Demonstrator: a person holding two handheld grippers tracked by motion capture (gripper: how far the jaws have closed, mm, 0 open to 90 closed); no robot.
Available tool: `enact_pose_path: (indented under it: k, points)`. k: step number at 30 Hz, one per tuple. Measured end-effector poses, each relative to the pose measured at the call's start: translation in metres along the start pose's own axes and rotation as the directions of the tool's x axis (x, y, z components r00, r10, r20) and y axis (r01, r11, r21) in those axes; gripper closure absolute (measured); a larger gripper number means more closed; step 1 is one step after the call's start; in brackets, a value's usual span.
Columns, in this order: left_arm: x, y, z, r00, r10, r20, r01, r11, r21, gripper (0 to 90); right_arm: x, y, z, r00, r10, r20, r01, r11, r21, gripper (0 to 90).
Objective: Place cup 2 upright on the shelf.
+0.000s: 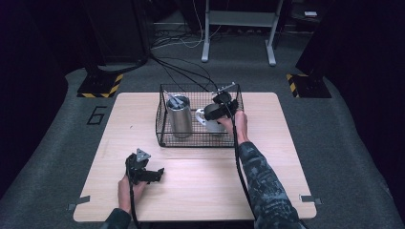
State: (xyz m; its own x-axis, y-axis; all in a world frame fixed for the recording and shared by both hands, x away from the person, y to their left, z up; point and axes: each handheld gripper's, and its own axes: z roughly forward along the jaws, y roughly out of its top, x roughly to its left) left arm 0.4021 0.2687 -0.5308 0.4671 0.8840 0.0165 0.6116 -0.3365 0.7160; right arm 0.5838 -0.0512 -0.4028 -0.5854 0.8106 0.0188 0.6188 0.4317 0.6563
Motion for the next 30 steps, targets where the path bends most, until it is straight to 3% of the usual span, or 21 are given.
enact_pose_path:
  k: [19, 26, 30]
  points:
    - [0.001, 0.0, 0.0, 1.0, 0.008, 0.002, -0.008, 0.9999, 0.006, 0.4, 0.002, -0.005, 0.014, 0.9995, 0.032, -0.003, -0.031, 0.999, 0.024, 5.4]
    - [0.0, 0.0, 0.0, 1.0, 0.004, 0.001, -0.004, 1.0, 0.005, 0.4, 0.0, -0.008, 0.016, 0.9976, 0.069, -0.004, -0.068, 0.997, 0.04, 5.3]
    - [0.001, 0.0, 0.0, 1.0, 0.007, 0.003, -0.007, 1.0, 0.007, 0.4, -0.002, -0.009, 0.016, 0.9981, 0.061, -0.01, -0.061, 0.997, 0.037, 5.2]
